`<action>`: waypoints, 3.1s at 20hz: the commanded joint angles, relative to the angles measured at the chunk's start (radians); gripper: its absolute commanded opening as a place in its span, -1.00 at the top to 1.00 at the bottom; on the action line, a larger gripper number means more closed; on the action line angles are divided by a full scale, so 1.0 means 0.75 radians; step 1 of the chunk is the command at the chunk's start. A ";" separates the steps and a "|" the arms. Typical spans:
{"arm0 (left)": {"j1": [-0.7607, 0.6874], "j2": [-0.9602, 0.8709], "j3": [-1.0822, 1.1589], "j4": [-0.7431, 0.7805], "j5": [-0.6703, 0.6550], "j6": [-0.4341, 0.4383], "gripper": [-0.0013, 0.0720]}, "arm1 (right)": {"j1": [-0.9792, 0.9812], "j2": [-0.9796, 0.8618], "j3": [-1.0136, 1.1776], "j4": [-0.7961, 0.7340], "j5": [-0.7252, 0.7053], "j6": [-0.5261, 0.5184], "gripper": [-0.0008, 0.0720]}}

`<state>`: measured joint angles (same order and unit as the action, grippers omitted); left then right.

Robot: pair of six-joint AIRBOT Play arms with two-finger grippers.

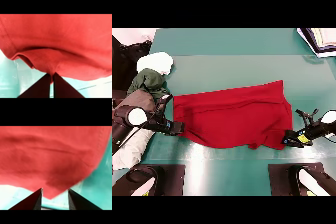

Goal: Fold the shirts.

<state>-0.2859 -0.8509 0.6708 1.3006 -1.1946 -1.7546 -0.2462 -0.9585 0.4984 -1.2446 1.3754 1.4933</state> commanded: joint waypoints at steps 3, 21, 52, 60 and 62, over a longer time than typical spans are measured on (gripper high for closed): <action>0.000 0.002 0.002 0.000 -0.003 0.001 0.89 | 0.126 -0.001 -0.002 0.017 -0.063 -0.001 0.49; -0.092 0.004 0.561 -0.056 -0.579 0.114 0.89 | 0.182 0.489 0.669 -0.219 0.510 0.139 0.94; -0.169 -0.208 0.150 0.745 0.496 -0.524 -0.30 | 0.181 -0.433 0.815 -0.075 -0.632 -0.111 -0.31; -0.169 -0.205 0.257 0.652 0.420 -0.508 0.53 | -0.203 -0.458 0.821 0.269 -0.094 -0.466 -0.51; -0.169 -0.205 0.257 0.622 0.416 -0.497 0.87 | -0.329 -0.551 0.821 0.393 -0.015 -0.527 -0.91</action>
<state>-0.4133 -1.0046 0.8520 1.8057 -0.8749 -2.1407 -0.3687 -1.3098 1.1133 -1.1191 1.2041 1.2182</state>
